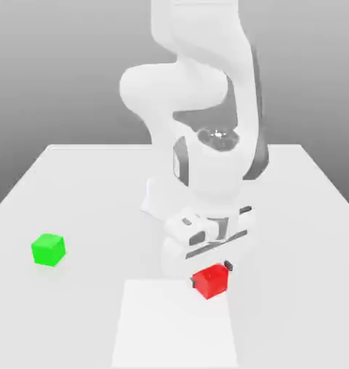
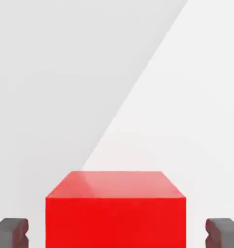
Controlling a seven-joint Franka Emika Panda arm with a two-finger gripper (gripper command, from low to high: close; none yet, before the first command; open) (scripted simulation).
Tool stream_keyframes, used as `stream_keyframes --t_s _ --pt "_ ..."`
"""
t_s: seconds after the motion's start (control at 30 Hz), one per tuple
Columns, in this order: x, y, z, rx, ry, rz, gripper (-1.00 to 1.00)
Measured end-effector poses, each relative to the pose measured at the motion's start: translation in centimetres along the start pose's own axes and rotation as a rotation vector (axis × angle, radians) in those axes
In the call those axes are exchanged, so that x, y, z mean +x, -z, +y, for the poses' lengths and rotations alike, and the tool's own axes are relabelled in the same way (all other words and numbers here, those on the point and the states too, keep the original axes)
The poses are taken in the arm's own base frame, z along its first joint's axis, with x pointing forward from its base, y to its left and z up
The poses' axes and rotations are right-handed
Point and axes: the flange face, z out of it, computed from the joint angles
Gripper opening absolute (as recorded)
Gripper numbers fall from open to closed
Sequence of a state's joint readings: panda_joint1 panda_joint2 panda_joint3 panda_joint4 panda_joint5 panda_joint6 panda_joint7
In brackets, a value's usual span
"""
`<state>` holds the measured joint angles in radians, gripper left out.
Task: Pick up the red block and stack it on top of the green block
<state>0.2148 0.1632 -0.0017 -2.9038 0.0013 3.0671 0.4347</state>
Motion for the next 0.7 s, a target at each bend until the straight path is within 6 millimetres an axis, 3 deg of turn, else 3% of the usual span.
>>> stream_keyframes --t_s 0.13,0.4,0.5,0.7 --pt "0.0 -0.2 0.0 0.0 0.0 -0.001 -1.0" --pt "0.1 5.7 0.2 0.0 0.0 0.0 -1.0" --pt "1.6 6.8 3.2 -0.002 -0.004 0.006 -1.0" --pt "4.0 8.3 11.7 -0.007 -0.016 0.016 -1.0"
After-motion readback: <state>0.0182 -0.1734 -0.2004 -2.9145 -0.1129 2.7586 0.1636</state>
